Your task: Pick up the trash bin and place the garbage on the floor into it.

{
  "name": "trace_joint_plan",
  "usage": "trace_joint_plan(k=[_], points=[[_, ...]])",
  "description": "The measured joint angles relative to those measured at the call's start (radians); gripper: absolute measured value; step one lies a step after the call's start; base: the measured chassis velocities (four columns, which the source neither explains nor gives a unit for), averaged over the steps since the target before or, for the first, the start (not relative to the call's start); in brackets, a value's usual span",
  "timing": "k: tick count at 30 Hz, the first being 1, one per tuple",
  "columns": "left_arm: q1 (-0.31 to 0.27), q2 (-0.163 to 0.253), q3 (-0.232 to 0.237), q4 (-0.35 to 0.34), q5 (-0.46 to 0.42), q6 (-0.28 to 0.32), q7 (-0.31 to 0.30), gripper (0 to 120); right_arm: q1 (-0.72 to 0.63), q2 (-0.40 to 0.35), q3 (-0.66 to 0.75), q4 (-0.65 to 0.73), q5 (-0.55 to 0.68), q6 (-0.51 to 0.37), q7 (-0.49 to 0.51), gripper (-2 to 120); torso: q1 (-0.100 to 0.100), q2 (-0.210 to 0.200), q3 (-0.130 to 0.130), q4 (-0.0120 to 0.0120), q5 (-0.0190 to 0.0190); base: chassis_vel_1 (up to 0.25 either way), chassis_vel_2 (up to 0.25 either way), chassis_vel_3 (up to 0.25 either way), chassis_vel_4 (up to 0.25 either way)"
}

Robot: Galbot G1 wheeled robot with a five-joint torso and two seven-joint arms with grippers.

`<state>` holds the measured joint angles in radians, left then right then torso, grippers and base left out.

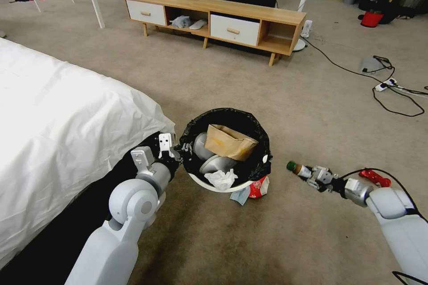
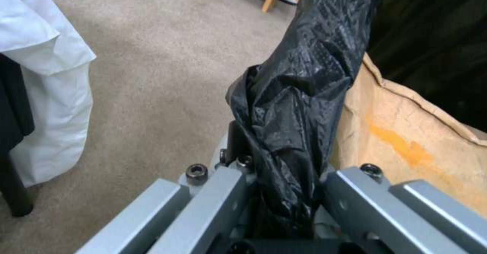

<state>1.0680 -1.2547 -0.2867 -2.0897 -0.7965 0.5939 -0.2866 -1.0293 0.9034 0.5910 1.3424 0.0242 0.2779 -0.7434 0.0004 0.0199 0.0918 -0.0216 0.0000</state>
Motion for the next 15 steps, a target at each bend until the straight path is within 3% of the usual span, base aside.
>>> trace_joint_plan(k=[15], points=[[0.003,0.016,-0.010,-0.009,-0.013,0.004,-0.009,2,-0.079,-0.007,0.076,0.314,0.390,-0.042,0.094,30,0.000,0.000,0.000,0.0002,-0.0001,0.000,0.000,0.000,0.000]])
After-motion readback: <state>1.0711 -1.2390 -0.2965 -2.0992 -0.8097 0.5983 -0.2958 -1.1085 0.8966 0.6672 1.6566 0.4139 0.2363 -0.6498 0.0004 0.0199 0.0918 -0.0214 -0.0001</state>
